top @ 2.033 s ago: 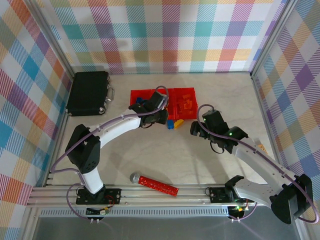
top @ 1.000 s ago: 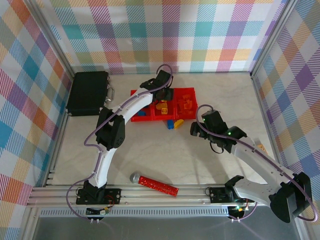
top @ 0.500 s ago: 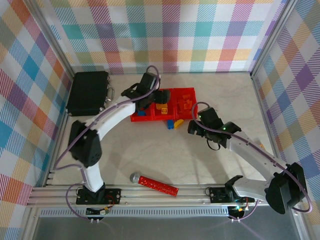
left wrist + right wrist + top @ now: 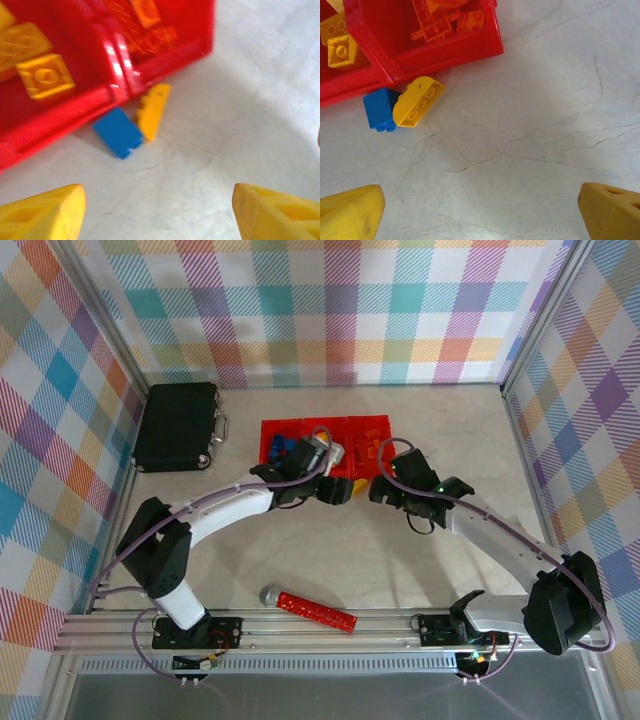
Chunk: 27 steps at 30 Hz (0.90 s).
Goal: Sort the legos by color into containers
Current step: Pick up the lego from the center of the table.
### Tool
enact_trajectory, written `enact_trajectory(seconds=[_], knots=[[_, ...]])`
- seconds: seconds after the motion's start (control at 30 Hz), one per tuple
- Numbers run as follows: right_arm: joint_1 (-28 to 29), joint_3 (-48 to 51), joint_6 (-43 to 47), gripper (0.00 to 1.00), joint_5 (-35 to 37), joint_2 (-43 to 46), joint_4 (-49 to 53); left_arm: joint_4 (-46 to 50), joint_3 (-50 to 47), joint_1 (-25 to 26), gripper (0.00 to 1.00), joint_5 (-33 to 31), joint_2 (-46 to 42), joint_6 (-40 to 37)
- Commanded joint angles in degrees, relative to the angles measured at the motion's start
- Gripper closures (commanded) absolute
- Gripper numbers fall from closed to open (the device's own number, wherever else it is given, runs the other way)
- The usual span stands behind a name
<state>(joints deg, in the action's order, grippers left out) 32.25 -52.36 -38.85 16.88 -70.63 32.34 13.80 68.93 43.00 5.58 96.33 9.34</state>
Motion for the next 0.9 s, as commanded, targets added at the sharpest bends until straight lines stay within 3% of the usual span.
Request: enact_trajectory(seconds=[0.0,0.17,0.43,0.63,0.87], knots=[[-0.3,0.5,-1.2,0.01,5.0,5.7,1.0,1.6,5.4,1.0,0.24,4.1,3.7,-3.7],[-0.4,4.1,-0.4,0.01,9.8,13.8,1.8,9.2,15.9,2.4,0.26,5.4,13.1,-6.8],[-0.5,5.1,-0.7,0.01,9.9,15.3,4.7,19.2,30.4,3.2,0.32,0.6,26.0,-10.5],[-0.5,5.1,-0.1,0.01,9.1,14.2,3.7,22.9,34.3,3.8,0.39,-5.0,28.5,-11.0],[-0.6,4.5,0.1,0.01,7.6,11.7,2.8,23.9,35.8,3.8,0.4,-9.0,29.7,-11.4]])
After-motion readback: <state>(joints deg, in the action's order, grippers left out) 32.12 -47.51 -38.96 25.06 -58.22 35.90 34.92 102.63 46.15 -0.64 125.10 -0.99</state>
